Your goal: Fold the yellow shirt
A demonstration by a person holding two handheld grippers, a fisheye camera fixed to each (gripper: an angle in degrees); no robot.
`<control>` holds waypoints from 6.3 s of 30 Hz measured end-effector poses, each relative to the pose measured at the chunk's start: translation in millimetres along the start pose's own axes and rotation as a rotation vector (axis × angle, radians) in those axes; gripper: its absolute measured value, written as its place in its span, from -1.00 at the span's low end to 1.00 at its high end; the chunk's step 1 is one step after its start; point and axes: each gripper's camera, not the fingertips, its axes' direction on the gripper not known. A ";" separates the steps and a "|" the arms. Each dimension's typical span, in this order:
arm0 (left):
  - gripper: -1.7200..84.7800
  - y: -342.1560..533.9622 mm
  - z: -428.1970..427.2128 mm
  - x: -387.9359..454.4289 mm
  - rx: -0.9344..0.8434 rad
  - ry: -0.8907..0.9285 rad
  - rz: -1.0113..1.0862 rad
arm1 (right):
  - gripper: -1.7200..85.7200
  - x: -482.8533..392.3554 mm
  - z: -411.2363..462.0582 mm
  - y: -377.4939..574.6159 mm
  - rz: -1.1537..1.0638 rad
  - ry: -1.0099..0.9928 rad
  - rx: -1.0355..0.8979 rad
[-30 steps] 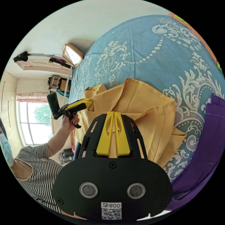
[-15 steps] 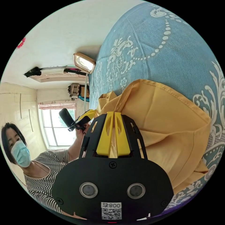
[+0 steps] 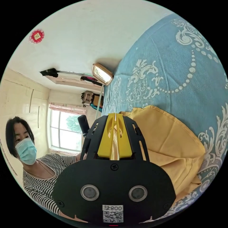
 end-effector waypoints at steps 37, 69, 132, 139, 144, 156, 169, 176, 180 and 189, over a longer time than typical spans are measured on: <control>-0.95 84.8 -250.7 -84.2 0.287 0.288 -0.652 | -0.95 8.9 -48.8 98.1 0.229 0.076 0.071; -0.95 18.6 -328.9 -80.4 0.372 0.342 -0.573 | -0.96 -22.9 -89.1 42.9 0.218 0.090 0.162; -0.96 2.7 -132.8 32.8 0.127 0.103 -0.241 | -0.94 -102.1 -8.9 28.3 0.125 0.280 -0.034; -0.95 39.1 -97.9 42.0 0.032 -0.002 -0.240 | -0.96 -125.6 42.6 31.3 0.027 0.527 -0.155; -0.95 51.6 -107.3 49.7 0.083 -0.014 -0.255 | -0.96 -129.2 39.2 28.1 0.036 0.510 -0.106; -0.95 234.9 -185.2 32.4 0.069 -0.257 -0.557 | -0.96 -162.4 31.4 183.6 0.082 0.590 -0.218; -0.82 310.2 -237.3 80.3 0.224 -0.245 -0.581 | -0.81 -226.8 -27.0 283.1 0.154 0.616 -0.016; -0.87 333.8 -215.8 70.3 0.106 -0.266 -0.611 | -0.80 -232.5 -27.0 306.1 0.176 0.635 -0.018; -0.93 335.7 -204.2 69.3 0.061 -0.273 -0.621 | -0.88 -223.9 -13.9 303.7 0.212 0.687 -0.087; -0.95 365.3 -204.0 62.7 0.091 -0.221 -0.630 | -0.95 -242.5 -30.3 334.9 0.188 0.672 -0.072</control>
